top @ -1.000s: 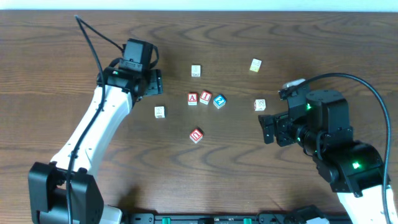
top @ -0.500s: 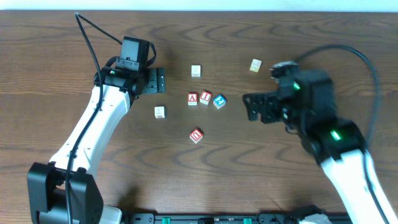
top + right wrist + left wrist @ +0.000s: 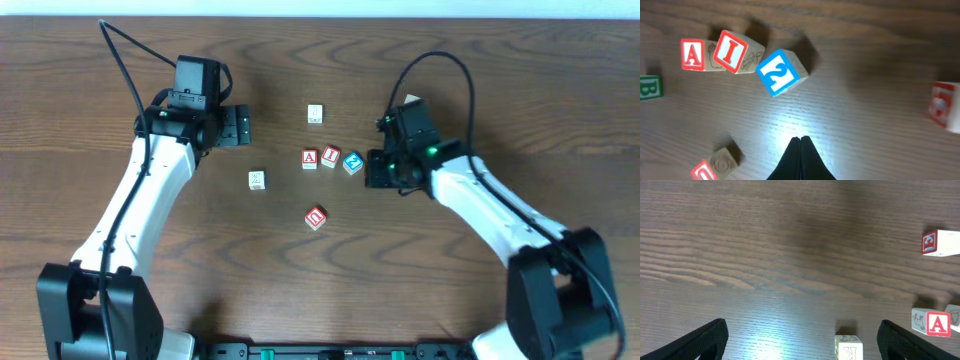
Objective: Spell out Ai2
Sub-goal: 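Move the right gripper to the right end of the block row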
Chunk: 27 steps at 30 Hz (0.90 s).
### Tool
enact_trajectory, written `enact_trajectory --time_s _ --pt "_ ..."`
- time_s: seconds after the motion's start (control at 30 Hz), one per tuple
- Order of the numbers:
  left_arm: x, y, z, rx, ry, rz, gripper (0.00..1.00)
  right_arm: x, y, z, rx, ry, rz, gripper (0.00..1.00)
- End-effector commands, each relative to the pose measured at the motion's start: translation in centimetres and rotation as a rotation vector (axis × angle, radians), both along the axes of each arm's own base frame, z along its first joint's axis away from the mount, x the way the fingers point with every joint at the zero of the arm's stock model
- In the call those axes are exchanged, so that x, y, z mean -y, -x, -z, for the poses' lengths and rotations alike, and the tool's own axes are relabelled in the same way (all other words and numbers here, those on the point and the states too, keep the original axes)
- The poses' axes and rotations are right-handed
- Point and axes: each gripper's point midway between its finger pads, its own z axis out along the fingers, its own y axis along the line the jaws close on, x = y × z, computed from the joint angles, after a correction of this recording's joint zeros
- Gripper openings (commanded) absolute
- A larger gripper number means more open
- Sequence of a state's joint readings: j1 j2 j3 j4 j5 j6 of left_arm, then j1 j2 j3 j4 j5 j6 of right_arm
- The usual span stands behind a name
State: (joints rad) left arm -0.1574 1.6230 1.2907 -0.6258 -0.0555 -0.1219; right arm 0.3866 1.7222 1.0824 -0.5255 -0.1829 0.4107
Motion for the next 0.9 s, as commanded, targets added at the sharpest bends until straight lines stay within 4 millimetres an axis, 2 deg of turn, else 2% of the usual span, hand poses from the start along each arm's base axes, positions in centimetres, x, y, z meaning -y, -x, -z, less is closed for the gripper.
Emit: enact_trajectory --time_s 0.0,0.27,0.47,0.87 --pt "-0.3 -0.1 -1.0 0.022 -0.007 0.012 0.96 -0.2 0.0 1.8 -0.038 0.018 0.04 0.02" --pt "-0.3 -0.1 -1.0 0.021 -0.007 0.012 0.96 0.0 -1.3 3.2 -0.011 0.039 0.068 0.02" --pt "-0.3 -0.1 -1.0 0.021 -0.007 0.012 0.96 -0.1 -2.4 3.1 0.028 0.037 0.086 0.02" --pt "-0.3 -0.1 -1.0 0.022 -0.007 0.012 0.96 0.2 -2.3 3.2 -0.024 -0.003 0.254 0.01"
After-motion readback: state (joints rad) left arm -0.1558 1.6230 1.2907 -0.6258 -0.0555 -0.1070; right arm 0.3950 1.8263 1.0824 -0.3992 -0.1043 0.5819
